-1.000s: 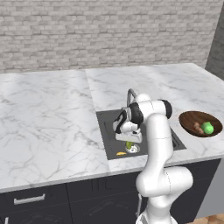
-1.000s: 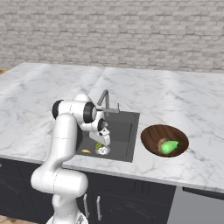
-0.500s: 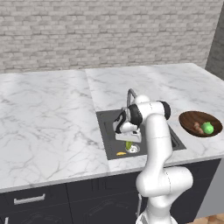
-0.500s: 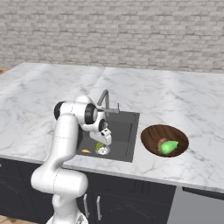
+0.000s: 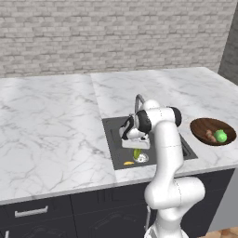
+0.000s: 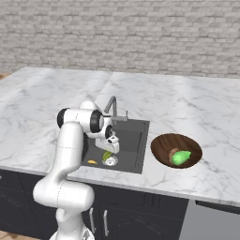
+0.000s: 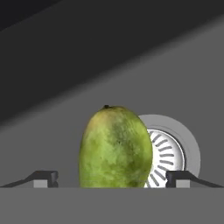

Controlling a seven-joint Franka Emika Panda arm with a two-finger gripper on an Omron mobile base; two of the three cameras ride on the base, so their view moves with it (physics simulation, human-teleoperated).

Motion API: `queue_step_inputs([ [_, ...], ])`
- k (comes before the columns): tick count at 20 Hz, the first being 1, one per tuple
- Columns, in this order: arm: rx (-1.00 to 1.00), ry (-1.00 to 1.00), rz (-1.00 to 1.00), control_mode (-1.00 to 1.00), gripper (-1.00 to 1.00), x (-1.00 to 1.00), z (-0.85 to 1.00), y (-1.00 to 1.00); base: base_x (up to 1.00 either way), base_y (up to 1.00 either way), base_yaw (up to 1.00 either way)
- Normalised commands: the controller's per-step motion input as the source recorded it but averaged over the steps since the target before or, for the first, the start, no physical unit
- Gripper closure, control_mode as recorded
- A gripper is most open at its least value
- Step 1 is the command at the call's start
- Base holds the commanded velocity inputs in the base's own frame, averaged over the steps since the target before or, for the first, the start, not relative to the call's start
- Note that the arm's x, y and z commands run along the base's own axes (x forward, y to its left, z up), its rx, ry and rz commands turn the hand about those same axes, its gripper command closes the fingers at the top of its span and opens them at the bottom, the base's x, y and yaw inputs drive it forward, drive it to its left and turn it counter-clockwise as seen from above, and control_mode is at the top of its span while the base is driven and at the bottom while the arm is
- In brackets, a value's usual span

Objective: There is a mixed pile of frozen fruits and vegetables on the counter. Locate all the frozen vegetables and place the items in a bowl on the counter. Take all the frozen fruits and defrost them in a running sink.

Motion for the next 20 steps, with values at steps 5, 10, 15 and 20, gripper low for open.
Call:
queue_step_inputs([
  [5, 0.00, -0.03, 0.02, -1.00, -1.00, -0.12, 0.31, 0.09, 0.00, 0.00, 0.00],
  [10, 0.00, -0.08, 0.00, -1.00, -1.00, -0.24, 0.27, 0.06, 0.00, 0.00, 0.00],
  [15, 0.00, -0.07, 0.01, -1.00, -1.00, -0.21, 0.29, 0.10, 0.00, 0.00, 0.00],
  [20, 0.00, -0.02, 0.02, -1.00, -1.00, -0.13, 0.35, 0.15, 0.00, 0.00, 0.00],
])
